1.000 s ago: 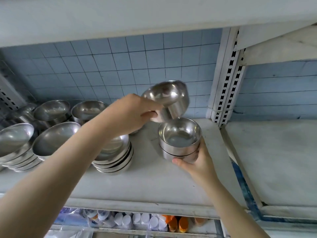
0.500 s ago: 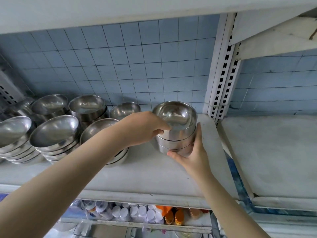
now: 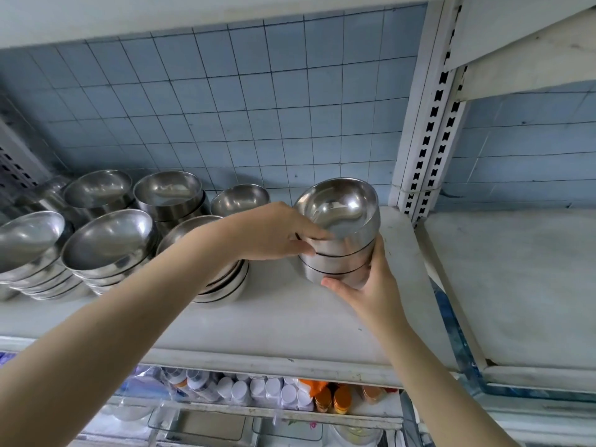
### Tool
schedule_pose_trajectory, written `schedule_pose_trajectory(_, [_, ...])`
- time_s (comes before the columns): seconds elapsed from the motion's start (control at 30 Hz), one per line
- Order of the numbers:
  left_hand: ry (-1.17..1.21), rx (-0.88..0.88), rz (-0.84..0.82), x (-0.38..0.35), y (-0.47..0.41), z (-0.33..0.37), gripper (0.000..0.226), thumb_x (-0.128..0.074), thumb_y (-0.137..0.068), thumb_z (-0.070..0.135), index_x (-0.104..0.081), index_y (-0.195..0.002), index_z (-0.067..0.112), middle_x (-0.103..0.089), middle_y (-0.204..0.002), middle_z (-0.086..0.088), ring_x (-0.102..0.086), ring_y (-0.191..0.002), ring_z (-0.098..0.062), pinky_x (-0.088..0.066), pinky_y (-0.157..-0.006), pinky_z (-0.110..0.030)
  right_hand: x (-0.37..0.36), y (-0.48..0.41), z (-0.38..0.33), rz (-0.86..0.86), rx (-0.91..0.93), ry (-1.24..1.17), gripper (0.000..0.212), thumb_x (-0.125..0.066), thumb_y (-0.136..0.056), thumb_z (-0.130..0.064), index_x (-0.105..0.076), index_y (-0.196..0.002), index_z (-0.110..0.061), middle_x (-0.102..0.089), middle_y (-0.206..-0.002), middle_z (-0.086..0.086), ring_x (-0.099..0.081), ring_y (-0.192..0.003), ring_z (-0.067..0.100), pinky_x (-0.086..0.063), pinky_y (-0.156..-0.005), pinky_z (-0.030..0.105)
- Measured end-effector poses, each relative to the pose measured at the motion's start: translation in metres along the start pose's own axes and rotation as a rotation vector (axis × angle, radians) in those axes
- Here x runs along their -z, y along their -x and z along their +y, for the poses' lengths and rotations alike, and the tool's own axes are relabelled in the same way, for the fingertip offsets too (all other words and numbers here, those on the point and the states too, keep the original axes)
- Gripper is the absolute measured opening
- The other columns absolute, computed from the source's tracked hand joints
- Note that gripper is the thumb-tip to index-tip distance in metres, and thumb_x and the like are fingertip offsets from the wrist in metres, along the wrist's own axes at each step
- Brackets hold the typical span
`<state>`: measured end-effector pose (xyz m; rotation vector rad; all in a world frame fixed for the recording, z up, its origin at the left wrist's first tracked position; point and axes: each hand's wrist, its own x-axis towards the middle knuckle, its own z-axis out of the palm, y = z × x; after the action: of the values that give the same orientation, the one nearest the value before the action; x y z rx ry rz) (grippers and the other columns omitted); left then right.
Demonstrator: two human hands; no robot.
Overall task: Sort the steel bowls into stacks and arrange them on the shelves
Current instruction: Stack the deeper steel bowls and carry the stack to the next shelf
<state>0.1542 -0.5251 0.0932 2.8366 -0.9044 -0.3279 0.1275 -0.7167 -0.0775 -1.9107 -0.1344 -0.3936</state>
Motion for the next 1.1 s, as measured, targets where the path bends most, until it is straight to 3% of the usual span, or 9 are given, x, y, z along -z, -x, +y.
schedule_pose_trajectory(0.07, [0.088, 0.059, 0.077, 0.015, 0.002, -0.004, 0.046, -0.06, -0.092, 0.045, -0.048, -0.136, 0.05, -0.061, -0.093, 0.028, -0.052, -0.078, 0.009, -0.039, -0.082, -0.014, 0.0, 0.0, -0.002, 0.008, -0.004, -0.023, 0.115, -0.093, -0.062, -0.038, -0.026, -0.154, -0.021, -0.051, -0.141, -0.012, -0.05, -0.124, -0.003, -0.039, -0.094, 0.003])
schedule_pose_trajectory(0.17, [0.2, 0.283, 0.281, 0.037, -0.014, -0.039, 0.048, -0.059, -0.094, 0.039, -0.049, -0.141, 0.035, -0.055, -0.136, 0.013, -0.055, -0.118, -0.008, -0.037, -0.105, -0.024, 0.0, 0.001, -0.004, 0.009, -0.006, -0.045, 0.111, -0.093, -0.063, -0.037, -0.029, -0.152, -0.026, -0.052, -0.14, -0.016, -0.048, -0.126, -0.008, -0.043, -0.099, 0.012])
schedule_pose_trajectory(0.27, [-0.139, 0.449, 0.066, 0.034, -0.038, -0.077, 0.038, -0.052, -0.097, 0.033, -0.061, -0.129, 0.015, -0.059, -0.133, -0.008, -0.055, -0.118, -0.028, -0.042, -0.097, -0.034, 0.001, 0.001, -0.004, 0.006, -0.012, -0.067, 0.113, -0.093, -0.061, -0.039, -0.028, -0.153, -0.026, -0.05, -0.144, -0.014, -0.048, -0.13, -0.001, -0.046, -0.106, 0.026])
schedule_pose_trajectory(0.43, [-0.217, 0.601, -0.261, 0.007, -0.057, -0.111, 0.043, -0.058, -0.09, 0.051, -0.068, -0.104, 0.012, -0.063, -0.104, -0.005, -0.057, -0.091, -0.026, -0.046, -0.091, -0.036, 0.004, 0.0, -0.007, -0.024, -0.01, -0.16, 0.135, -0.088, -0.055, -0.063, -0.005, -0.158, -0.032, -0.021, -0.162, -0.017, -0.025, -0.148, 0.003, -0.033, -0.119, 0.038])
schedule_pose_trajectory(0.57, [-0.247, 0.588, -0.278, -0.006, -0.064, -0.116, 0.036, -0.064, -0.085, 0.046, -0.067, -0.098, 0.013, -0.058, -0.086, 0.0, -0.06, -0.093, -0.029, -0.049, -0.093, -0.039, 0.023, -0.012, -0.032, 0.018, 0.075, -0.226, 0.127, -0.075, -0.063, -0.073, -0.002, -0.159, -0.032, -0.006, -0.161, -0.03, -0.008, -0.149, -0.008, -0.016, -0.115, 0.008])
schedule_pose_trajectory(0.73, [-0.251, 0.534, -0.257, -0.005, -0.069, -0.115, 0.041, -0.064, -0.089, 0.033, -0.061, -0.119, 0.005, -0.061, -0.104, -0.007, -0.059, -0.1, -0.03, -0.048, -0.089, -0.034, 0.034, -0.029, -0.035, 0.02, 0.07, -0.171, 0.094, -0.072, -0.071, -0.06, -0.039, -0.151, -0.025, -0.042, -0.135, -0.047, -0.038, -0.136, -0.011, -0.031, -0.111, 0.011])
schedule_pose_trajectory(0.87, [-0.261, 0.473, -0.18, 0.011, -0.054, -0.103, 0.035, -0.061, -0.093, 0.028, -0.063, -0.115, 0.002, -0.063, -0.11, -0.013, -0.054, -0.09, -0.026, -0.043, -0.082, -0.031, 0.035, -0.027, -0.03, 0.021, 0.005, -0.203, 0.089, -0.08, -0.076, -0.05, -0.04, -0.15, -0.02, -0.051, -0.129, -0.044, -0.049, -0.13, -0.006, -0.041, -0.111, 0.023])
schedule_pose_trajectory(0.97, [-0.276, 0.406, -0.058, 0.024, -0.032, -0.094, 0.047, -0.058, -0.093, 0.023, -0.051, -0.139, 0.019, -0.06, -0.122, -0.012, -0.057, -0.106, -0.03, -0.046, -0.09, -0.036, 0.037, -0.029, -0.031, 0.004, -0.036, -0.229, 0.092, -0.079, -0.072, -0.04, -0.039, -0.151, -0.017, -0.056, -0.124, -0.042, -0.052, -0.126, -0.008, -0.043, -0.107, 0.02])
schedule_pose_trajectory(1.1, [-0.196, 0.34, 0.164, 0.043, 0.004, -0.064, 0.044, -0.054, -0.096, 0.022, -0.049, -0.14, 0.028, -0.061, -0.123, -0.004, -0.058, -0.104, -0.026, -0.048, -0.088, -0.038, 0.037, -0.029, -0.031, 0.007, -0.041, -0.209, 0.101, -0.082, -0.068, -0.055, -0.038, -0.152, -0.02, -0.052, -0.13, -0.042, -0.051, -0.132, 0.002, -0.044, -0.107, 0.022])
